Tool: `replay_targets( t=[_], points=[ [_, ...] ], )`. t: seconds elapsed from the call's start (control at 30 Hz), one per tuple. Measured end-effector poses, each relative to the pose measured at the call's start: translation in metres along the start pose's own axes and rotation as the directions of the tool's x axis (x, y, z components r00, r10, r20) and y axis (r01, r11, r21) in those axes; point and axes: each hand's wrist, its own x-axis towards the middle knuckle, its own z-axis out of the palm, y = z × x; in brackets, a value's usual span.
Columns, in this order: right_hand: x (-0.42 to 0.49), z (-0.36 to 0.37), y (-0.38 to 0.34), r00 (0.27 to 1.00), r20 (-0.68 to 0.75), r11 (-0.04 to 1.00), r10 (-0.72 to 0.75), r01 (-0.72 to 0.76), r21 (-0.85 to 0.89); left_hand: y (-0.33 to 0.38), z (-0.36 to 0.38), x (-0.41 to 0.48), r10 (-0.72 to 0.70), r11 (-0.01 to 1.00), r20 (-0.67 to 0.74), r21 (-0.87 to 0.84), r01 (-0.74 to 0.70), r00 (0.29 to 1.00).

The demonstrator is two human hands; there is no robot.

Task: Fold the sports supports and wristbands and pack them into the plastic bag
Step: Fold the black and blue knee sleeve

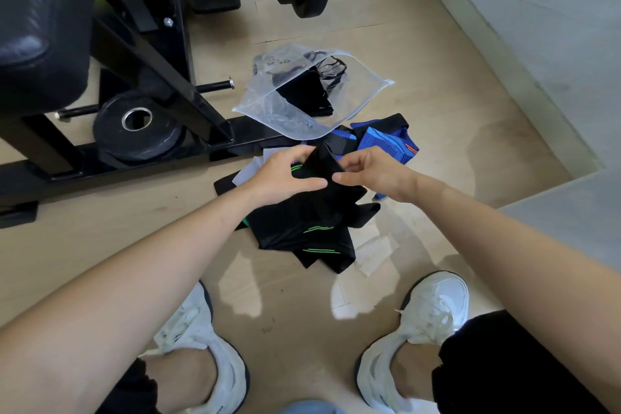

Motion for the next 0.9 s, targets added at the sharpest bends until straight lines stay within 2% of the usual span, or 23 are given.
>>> replay_targets(
  t=[0.07,0.13,0.27,0.33,0.43,0.6,0.7,0.77,0.9],
  points=[
    [0.0,0.0,-0.001,0.998,-0.036,0.999,0.046,-0.045,0.027,-0.002,-0.002,-0.001,0.027,0.998,-0.046,-0.057,-0.03,0.999],
    [-0.002,0.0,0.003,0.997,-0.018,0.996,0.075,-0.075,0.04,-0.005,-0.008,-0.005,-0.008,0.987,-0.097,-0.161,-0.008,0.995],
    [-0.007,0.009,0.03,0.978,0.076,0.976,0.195,-0.186,-0.117,-0.02,-0.022,-0.018,-0.141,0.949,-0.173,-0.304,0.083,0.975],
    [-0.007,0.019,0.043,0.968,0.052,0.951,0.247,-0.232,-0.206,-0.027,-0.029,-0.021,-0.211,0.93,-0.245,-0.349,0.117,0.946],
    [-0.006,0.035,0.055,0.964,0.018,0.938,0.265,-0.254,-0.237,-0.03,-0.036,-0.029,-0.307,0.864,-0.261,-0.479,0.154,0.915],
    [-0.004,0.035,0.062,0.953,-0.071,0.933,0.295,-0.303,-0.197,-0.043,-0.047,-0.038,-0.357,0.852,-0.329,-0.497,0.162,0.874],
    [-0.005,0.024,0.061,0.95,-0.059,0.937,0.307,-0.312,-0.157,-0.046,-0.051,-0.04,-0.386,0.839,-0.371,-0.523,0.154,0.845],
    [-0.004,0.016,0.061,0.953,-0.1,0.932,0.286,-0.301,-0.201,-0.05,-0.055,-0.039,-0.398,0.834,-0.413,-0.535,0.136,0.819],
    [-0.006,0.007,0.07,0.968,-0.152,0.939,0.202,-0.236,-0.251,-0.051,-0.061,-0.039,-0.397,0.844,-0.409,-0.514,0.152,0.822]
  ],
)
